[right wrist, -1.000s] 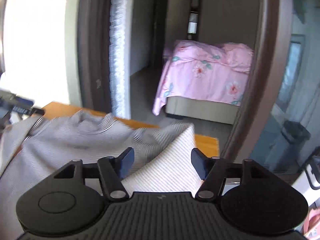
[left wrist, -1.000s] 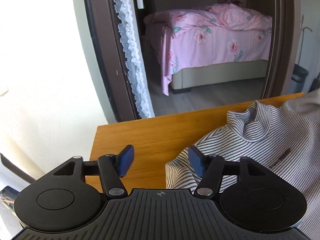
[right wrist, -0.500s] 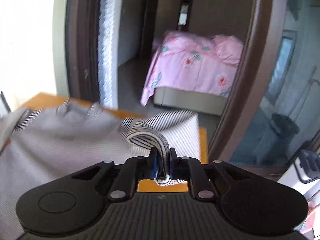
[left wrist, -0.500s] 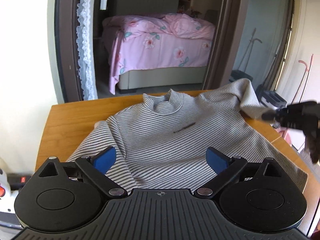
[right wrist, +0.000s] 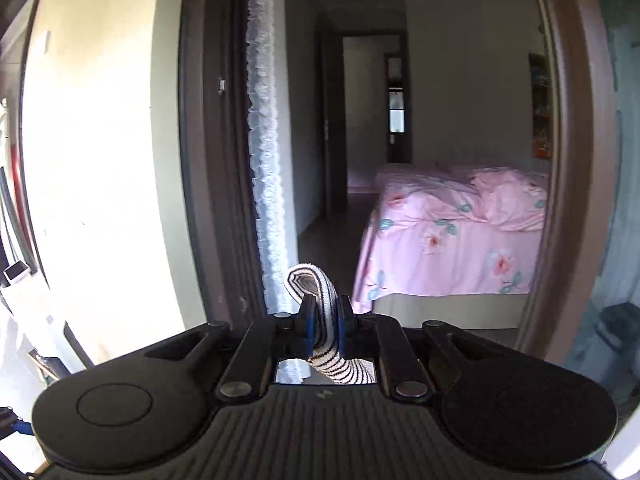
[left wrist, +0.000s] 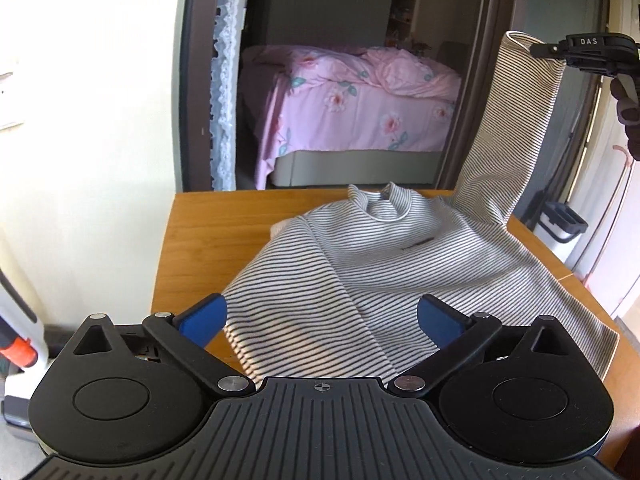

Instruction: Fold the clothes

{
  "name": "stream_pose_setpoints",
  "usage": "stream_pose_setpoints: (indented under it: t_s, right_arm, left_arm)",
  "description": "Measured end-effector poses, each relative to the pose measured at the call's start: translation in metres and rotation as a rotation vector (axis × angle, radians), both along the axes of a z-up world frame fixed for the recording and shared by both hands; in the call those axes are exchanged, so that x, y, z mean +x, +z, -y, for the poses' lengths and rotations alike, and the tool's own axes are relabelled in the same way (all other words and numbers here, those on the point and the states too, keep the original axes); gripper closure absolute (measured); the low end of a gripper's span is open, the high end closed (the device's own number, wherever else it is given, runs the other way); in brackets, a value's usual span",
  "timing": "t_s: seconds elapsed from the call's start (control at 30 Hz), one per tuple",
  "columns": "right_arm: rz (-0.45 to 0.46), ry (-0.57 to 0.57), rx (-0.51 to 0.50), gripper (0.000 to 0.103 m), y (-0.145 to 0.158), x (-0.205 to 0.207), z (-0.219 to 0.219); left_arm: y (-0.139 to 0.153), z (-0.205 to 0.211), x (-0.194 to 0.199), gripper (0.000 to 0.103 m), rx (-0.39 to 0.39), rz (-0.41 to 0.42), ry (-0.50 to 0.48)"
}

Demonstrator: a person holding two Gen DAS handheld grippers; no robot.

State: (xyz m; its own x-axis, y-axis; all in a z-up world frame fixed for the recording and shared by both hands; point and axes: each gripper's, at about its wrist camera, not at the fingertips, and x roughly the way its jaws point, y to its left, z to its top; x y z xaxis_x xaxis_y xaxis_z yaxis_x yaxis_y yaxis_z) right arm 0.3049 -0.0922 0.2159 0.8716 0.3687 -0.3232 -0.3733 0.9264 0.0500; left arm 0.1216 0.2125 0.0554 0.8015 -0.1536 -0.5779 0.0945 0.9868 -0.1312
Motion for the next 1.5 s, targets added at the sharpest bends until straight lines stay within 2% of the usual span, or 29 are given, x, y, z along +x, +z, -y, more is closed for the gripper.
stream_pose_setpoints:
  t_s: [0.17,0.37,0.43,0.57,0.6,0.67,0.8,0.9,1.33,1.37,1.4,1.5]
  right_arm:
    - [-0.043,0.082,0.025,0.093,-0.018,0.014,-0.054]
    - [-0.073,0.110,0.011,0.093,-0.033,0.012,-0.083]
    - [-0.083,0.119,0.007,0.090,-0.038,0.012,-0.092]
    - [-0.127,0.143,0.014,0.064,-0.051,0.006,-0.100]
    - [-0.162,0.159,0.028,0.059,-0.057,0.001,-0.098]
    - [-0.269,0.210,0.069,0.057,-0.076,-0.012,-0.095]
    - [-0.612,0.357,0.186,0.057,-0.133,-0.051,-0.096]
    - [-0.904,0.462,0.368,0.058,-0.180,-0.083,-0.101]
    - [-1.106,0.260,0.509,0.059,-0.249,-0.103,-0.153]
    - [-1.049,0.261,0.470,0.070,-0.245,-0.103,-0.156]
    - [-0.974,0.271,0.416,0.085,-0.239,-0.102,-0.159]
    - [-0.665,0.319,0.243,0.097,-0.200,-0.103,-0.160]
  left_arm:
    - [-0.003,-0.018,-0.015,0.000,-0.020,-0.018,0.052]
    - [-0.005,-0.030,-0.025,0.000,-0.042,-0.033,0.077]
    - [-0.007,-0.032,-0.025,0.000,-0.049,-0.038,0.085]
    - [-0.012,-0.037,-0.023,0.000,-0.067,-0.055,0.098]
    - [-0.013,-0.038,-0.023,0.000,-0.072,-0.059,0.101]
    - [-0.015,-0.039,-0.021,0.000,-0.081,-0.066,0.107]
    - [-0.017,-0.040,-0.019,0.000,-0.092,-0.069,0.119]
    - [-0.016,-0.043,-0.018,0.000,-0.095,-0.067,0.134]
    - [0.002,-0.048,-0.027,0.000,-0.125,-0.036,0.223]
    - [0.003,-0.049,-0.027,0.000,-0.127,-0.034,0.229]
    - [0.003,-0.049,-0.027,0.000,-0.131,-0.032,0.235]
    - [0.005,-0.050,-0.026,0.000,-0.142,-0.027,0.254]
